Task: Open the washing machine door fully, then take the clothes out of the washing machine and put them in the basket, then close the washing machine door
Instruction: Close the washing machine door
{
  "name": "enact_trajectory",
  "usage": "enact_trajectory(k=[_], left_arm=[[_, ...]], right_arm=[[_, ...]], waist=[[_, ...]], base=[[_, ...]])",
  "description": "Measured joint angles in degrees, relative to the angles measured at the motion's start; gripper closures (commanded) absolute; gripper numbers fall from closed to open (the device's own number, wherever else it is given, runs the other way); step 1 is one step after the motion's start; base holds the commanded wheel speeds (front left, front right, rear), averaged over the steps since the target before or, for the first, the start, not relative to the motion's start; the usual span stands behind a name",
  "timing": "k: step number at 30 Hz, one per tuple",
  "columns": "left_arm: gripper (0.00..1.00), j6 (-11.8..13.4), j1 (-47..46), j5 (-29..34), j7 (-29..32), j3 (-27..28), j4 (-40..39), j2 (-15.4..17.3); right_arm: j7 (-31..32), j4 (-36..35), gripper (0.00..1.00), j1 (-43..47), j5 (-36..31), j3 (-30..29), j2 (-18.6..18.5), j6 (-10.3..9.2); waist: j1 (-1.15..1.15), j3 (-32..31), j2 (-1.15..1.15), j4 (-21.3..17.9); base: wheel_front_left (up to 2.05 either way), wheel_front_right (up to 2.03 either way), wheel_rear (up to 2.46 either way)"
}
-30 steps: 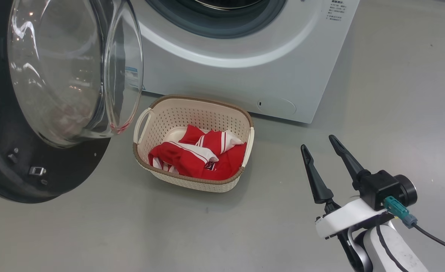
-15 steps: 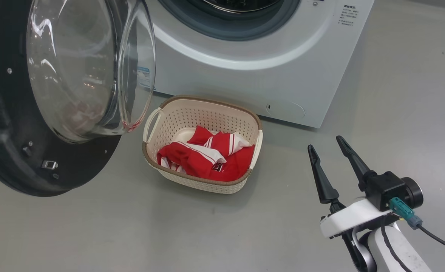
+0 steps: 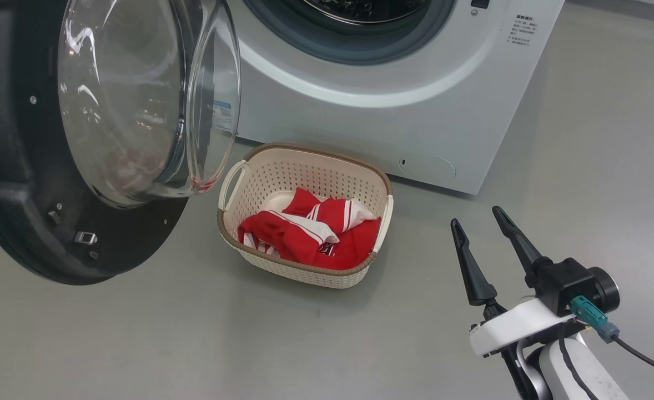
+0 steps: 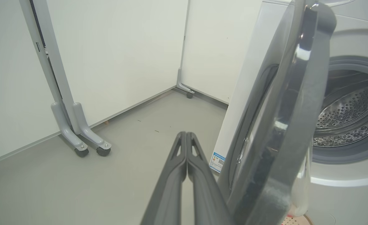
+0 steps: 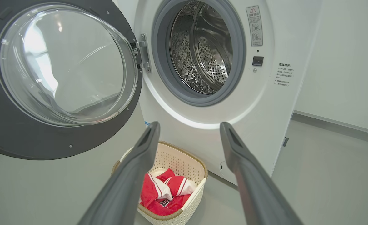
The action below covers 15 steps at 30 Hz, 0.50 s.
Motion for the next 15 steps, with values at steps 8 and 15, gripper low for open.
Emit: enact_trajectory(k=[8, 15], left_arm=[[1.0, 0.0, 5.4, 2.9, -10.2, -2.9, -1.5, -2.7], [0.29, -0.1, 8.8, 6.3, -16.6, -3.3, -0.4, -3.5]], right_arm=[[0.0, 0.0, 0.0, 0.1, 0.0, -0.1, 0.1, 0.0], [0.0, 0.0, 0.0, 0.1, 0.0, 0.0, 0.3, 0.0]], waist=[[0.0, 0.0, 0.0, 0.3], [0.0, -0.1, 0.0, 0.3]], base=[[0.0, 0.0, 0.0], [0.0, 0.0, 0.0]])
